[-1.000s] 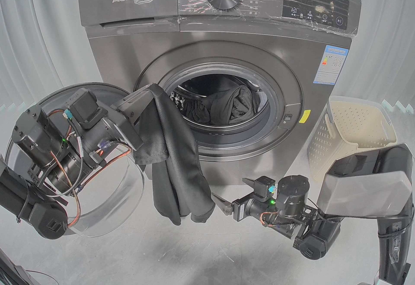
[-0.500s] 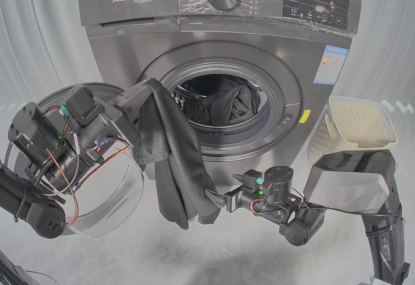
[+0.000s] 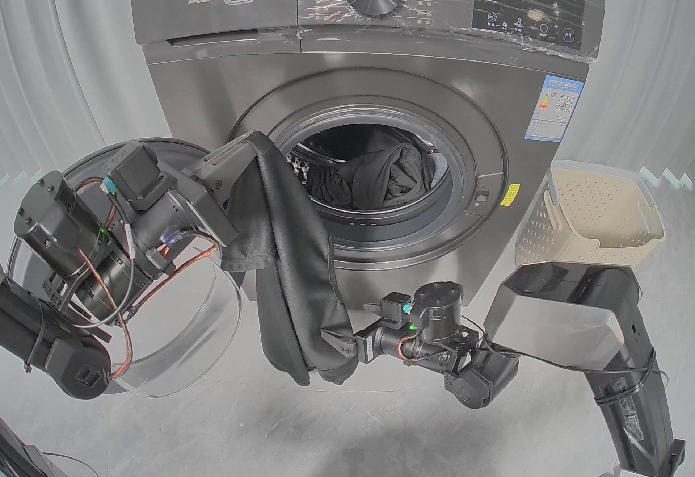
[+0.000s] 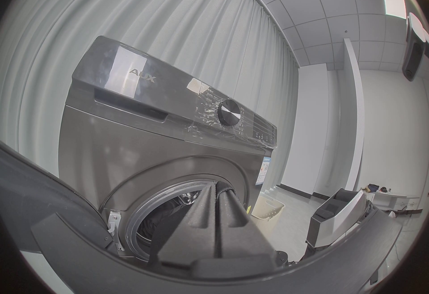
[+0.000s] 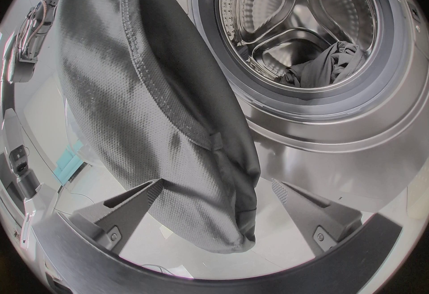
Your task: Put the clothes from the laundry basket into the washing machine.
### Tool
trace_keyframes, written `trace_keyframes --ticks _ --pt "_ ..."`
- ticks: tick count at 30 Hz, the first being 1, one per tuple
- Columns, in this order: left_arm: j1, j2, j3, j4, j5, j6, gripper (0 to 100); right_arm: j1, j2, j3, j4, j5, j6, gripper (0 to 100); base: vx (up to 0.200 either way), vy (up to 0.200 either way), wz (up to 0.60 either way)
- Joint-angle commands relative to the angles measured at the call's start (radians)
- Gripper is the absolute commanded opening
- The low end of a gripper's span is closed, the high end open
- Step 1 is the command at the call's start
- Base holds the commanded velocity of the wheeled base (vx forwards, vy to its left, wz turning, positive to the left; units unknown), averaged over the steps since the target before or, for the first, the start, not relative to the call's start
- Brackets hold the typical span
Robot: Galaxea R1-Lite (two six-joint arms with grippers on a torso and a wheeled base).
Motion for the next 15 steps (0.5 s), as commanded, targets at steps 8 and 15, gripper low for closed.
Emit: trace_keyframes --ticks 8,15 --pt "0.000 0.003 -0.001 -0.001 0.000 -0.002 0 0.038 0.069 -0.115 0.010 0.008 0.012 0 0.000 0.000 0.00" --pt "0.003 0.006 0.004 -0.001 0.000 -0.002 0 0.050 0.092 -0.121 -0.036 0.006 0.027 0 0.000 0.000 0.00"
